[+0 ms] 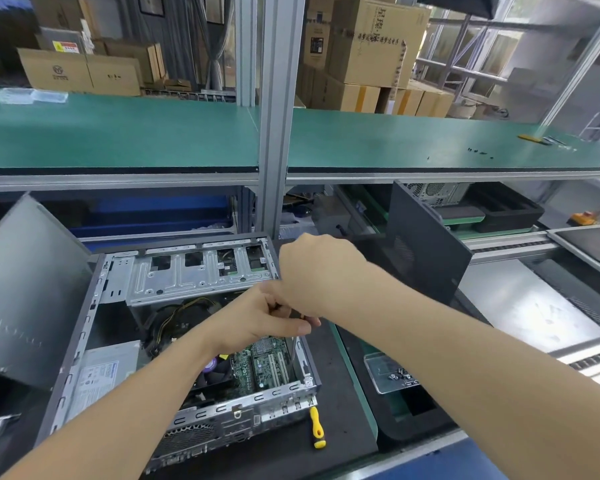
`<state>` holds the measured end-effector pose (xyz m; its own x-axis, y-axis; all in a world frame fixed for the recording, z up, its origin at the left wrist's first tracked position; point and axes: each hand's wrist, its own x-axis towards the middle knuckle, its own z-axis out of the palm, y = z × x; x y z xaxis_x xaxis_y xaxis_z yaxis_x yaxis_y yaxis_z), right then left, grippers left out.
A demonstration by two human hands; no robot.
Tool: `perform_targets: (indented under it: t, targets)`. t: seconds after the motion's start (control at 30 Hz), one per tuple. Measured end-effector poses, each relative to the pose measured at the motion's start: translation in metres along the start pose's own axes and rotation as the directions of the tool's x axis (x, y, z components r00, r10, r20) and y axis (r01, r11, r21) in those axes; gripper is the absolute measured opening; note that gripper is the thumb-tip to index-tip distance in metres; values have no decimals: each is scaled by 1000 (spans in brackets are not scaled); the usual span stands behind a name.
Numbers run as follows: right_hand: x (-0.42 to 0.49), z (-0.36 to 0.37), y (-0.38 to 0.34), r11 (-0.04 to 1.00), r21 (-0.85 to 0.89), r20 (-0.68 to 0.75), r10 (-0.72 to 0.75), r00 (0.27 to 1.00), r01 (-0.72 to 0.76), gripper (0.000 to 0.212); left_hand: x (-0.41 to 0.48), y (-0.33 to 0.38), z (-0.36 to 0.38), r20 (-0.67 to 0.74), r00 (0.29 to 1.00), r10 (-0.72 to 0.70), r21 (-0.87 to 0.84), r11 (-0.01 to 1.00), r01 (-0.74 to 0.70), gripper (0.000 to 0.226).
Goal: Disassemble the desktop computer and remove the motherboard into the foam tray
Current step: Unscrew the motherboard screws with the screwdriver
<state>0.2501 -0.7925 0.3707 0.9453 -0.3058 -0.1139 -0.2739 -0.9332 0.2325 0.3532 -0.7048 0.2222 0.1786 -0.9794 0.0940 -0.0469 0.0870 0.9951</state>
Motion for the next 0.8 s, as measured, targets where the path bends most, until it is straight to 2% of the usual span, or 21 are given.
perform_targets:
  t: [0.03, 0.1, 0.17, 0.27, 0.33, 0.4, 0.47, 0.57, 0.67, 0.73, 0.8]
  targets:
    - [1, 4, -2, 999, 50, -3, -2, 1000, 2, 43, 2, -3, 0, -12, 1000, 13, 1, 1000, -13, 32]
    - [3, 3, 1, 992, 100, 1, -74, 997, 73, 41, 1, -1, 0, -5, 1000, -7, 6, 1000, 7, 33]
    - [-1, -7, 9, 967, 99, 39, -240, 970, 235, 37, 0, 0, -1, 4, 999, -39, 36, 999, 39, 34]
    - [-4, -14, 18, 897, 117, 114, -440, 891, 427, 17, -3, 5, 2, 22, 998, -55, 13, 998, 55, 18]
    - [-4, -17, 21, 856, 110, 141, -516, 845, 504, 5, -5, 3, 3, 18, 999, -34, -11, 999, 34, 24]
    - [-3, -19, 20, 837, 101, 174, -547, 819, 538, 13, -5, 4, 3, 14, 1000, -18, -12, 1000, 18, 42]
    - [-3, -17, 18, 830, 76, 212, -555, 804, 553, 19, -5, 6, 3, 36, 999, -16, -27, 999, 17, 49]
    - [-3, -12, 12, 823, 10, 180, -560, 809, 567, 15, -7, 13, 7, 47, 998, -30, -69, 997, 33, 31]
    - [-4, -16, 15, 840, 122, 215, -543, 812, 529, 18, -8, 18, 9, 59, 997, -42, -41, 998, 45, 24]
    - [-5, -16, 15, 886, 180, 187, -457, 869, 427, 26, -7, 21, 9, 55, 997, -58, 52, 997, 55, 17]
    - [-5, -10, 10, 977, -5, 27, -213, 977, 214, 48, -6, 20, 8, 52, 996, -72, 82, 994, 68, 19]
